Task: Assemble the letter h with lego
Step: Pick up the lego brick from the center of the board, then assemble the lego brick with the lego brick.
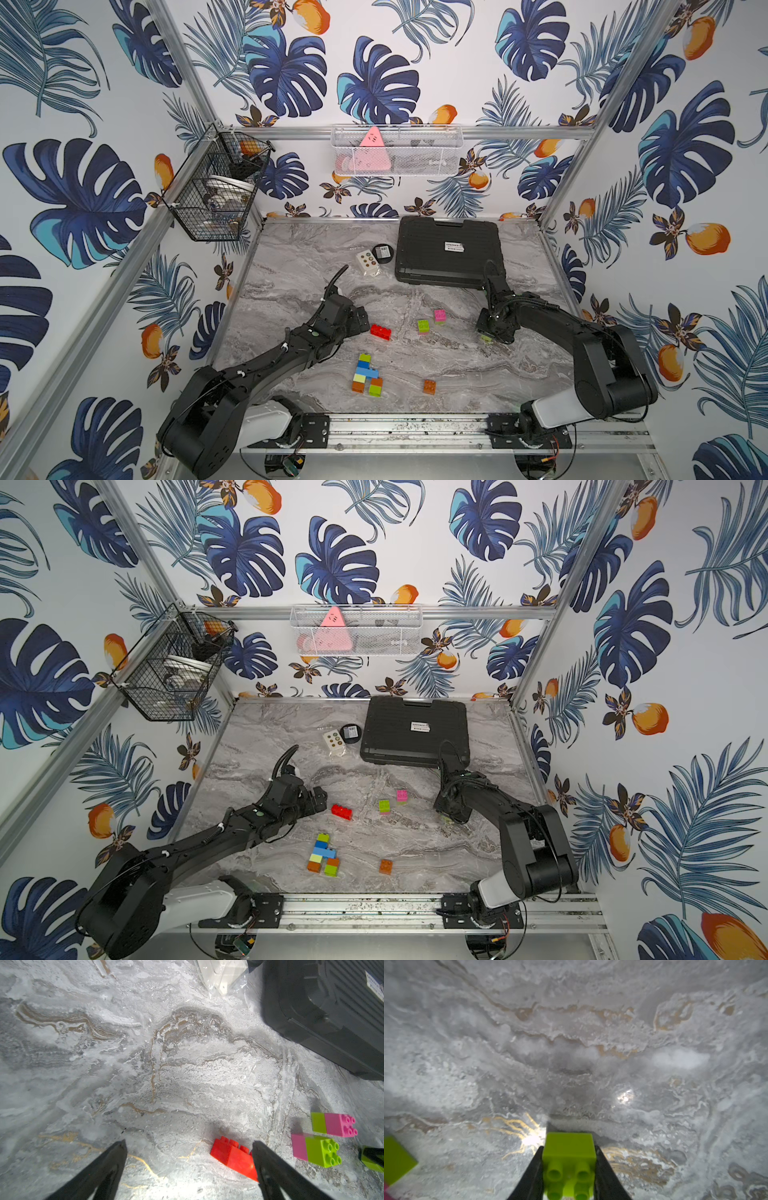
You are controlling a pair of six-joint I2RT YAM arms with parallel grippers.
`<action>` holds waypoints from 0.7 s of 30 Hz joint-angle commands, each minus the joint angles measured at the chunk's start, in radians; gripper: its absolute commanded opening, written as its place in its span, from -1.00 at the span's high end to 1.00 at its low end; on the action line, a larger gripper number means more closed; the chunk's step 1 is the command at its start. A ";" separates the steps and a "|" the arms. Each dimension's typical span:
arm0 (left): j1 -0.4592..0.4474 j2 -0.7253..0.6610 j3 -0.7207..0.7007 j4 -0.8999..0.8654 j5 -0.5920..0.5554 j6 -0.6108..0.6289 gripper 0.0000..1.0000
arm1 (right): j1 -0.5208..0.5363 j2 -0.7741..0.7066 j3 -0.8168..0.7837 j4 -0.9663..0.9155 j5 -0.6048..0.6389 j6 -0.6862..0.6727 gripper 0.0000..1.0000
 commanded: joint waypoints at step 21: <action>0.001 0.072 0.051 -0.061 -0.050 0.015 -0.98 | 0.934 -0.175 0.010 -0.117 0.017 0.701 0.31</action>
